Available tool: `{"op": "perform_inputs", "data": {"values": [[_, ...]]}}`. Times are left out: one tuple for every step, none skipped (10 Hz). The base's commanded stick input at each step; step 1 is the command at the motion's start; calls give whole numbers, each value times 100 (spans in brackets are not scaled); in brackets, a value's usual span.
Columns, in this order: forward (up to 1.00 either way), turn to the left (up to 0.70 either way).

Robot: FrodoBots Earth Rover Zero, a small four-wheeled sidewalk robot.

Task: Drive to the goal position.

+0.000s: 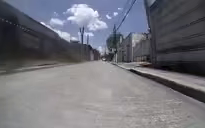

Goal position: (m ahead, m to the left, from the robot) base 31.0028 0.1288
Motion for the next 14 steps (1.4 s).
{"op": "perform_inputs", "data": {"values": [[85, -2], [85, -33], [85, -34], [85, -34], [85, -5], [85, 0], [85, 0], [85, 0], [85, 0], [85, 0], [85, 0], [85, 0], [85, 0], [85, 0]]}}
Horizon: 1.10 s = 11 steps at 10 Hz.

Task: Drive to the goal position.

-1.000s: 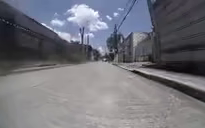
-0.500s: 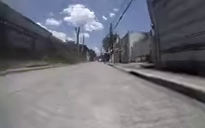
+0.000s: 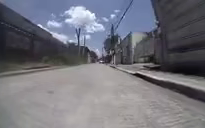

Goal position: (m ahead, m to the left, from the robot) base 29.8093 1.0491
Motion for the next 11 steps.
{"op": "perform_inputs", "data": {"values": [[85, 0], [85, 0], [85, 0], [85, 0], [85, 0], [85, 0], [85, 0], [85, 0], [85, 0], [85, 0], [85, 0]]}}
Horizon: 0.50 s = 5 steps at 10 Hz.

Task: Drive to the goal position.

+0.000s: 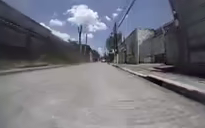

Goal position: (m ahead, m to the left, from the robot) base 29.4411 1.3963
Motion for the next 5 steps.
{"op": "perform_inputs", "data": {"values": [[85, 0], [85, 0], [85, -16], [85, -34], [85, -34]]}}
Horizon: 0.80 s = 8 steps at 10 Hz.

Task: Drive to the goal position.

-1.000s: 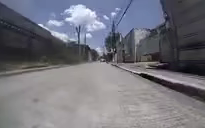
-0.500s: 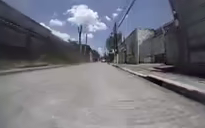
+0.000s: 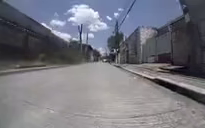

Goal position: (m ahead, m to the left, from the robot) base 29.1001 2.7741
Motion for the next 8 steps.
{"op": "perform_inputs", "data": {"values": [[85, -23], [85, -3], [85, 0], [85, 0], [85, 0], [85, 0], [85, 0], [85, 0]]}}
